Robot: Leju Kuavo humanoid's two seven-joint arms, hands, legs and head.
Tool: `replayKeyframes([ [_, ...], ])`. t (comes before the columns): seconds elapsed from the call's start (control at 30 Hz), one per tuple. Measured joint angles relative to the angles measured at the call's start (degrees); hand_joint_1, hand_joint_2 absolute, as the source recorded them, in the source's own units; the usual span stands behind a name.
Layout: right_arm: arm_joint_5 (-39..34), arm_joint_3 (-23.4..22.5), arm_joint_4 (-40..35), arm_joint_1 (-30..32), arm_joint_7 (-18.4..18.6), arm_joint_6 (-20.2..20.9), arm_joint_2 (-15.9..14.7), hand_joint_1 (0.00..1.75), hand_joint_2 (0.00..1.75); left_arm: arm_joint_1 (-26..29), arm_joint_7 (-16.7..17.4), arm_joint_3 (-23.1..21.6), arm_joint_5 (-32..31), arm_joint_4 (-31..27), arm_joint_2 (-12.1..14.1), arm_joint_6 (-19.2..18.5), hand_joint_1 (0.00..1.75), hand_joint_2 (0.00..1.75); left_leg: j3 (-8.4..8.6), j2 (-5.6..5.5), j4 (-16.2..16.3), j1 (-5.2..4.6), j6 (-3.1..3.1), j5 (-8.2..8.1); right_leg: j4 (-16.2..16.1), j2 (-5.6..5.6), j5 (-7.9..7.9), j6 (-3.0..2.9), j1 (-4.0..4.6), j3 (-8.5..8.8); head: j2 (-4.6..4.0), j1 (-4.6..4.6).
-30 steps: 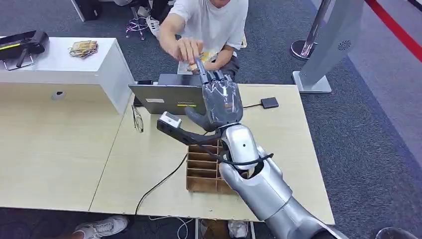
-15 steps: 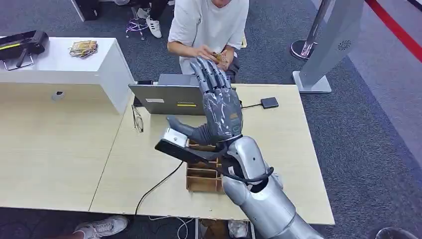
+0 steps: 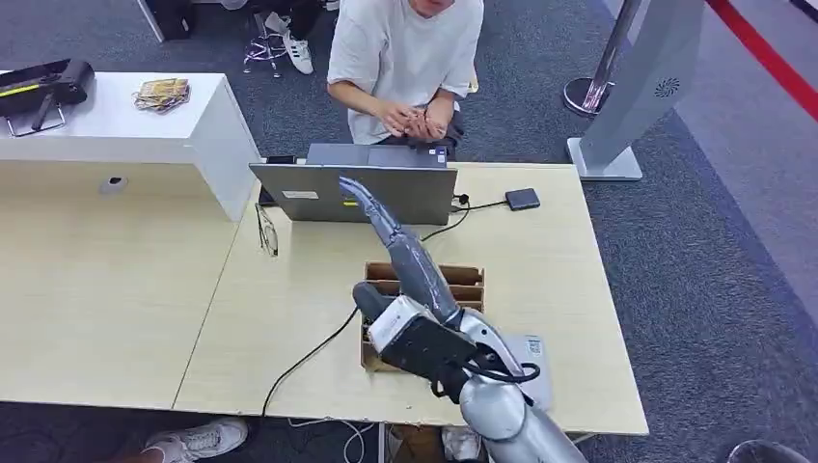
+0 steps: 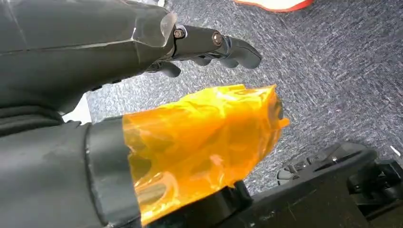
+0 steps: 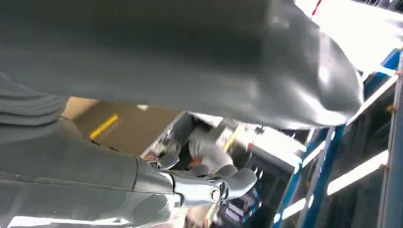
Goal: Pass the card to the sensor for recognition and then transmit it.
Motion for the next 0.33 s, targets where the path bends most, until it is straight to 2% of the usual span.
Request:
replayKeyframes([
  [0.13, -7.67, 0.02, -0.74, 1.69, -1.38, 4.63, -0.86, 0.0, 0.0, -0.05, 0.0, 0.37, 0.26, 0.0, 0.07, -0.13, 0.0, 0.0, 0.01, 0.0, 0.0, 0.0, 0.0, 0.0, 0.0, 0.0, 0.0, 0.0, 0.0, 0.0, 0.0, 0.0],
  [0.33, -16.66, 0.31, -0.66, 3.76, -5.75, 13.18, -3.23, 0.0, 0.0, -0.07, 0.02, 0.48, 0.33, 0.0, 0.11, -0.13, 0.0, 0.0, 0.0, 0.0, 0.0, 0.0, 0.0, 0.0, 0.0, 0.0, 0.0, 0.0, 0.0, 0.0, 0.0, 0.0],
])
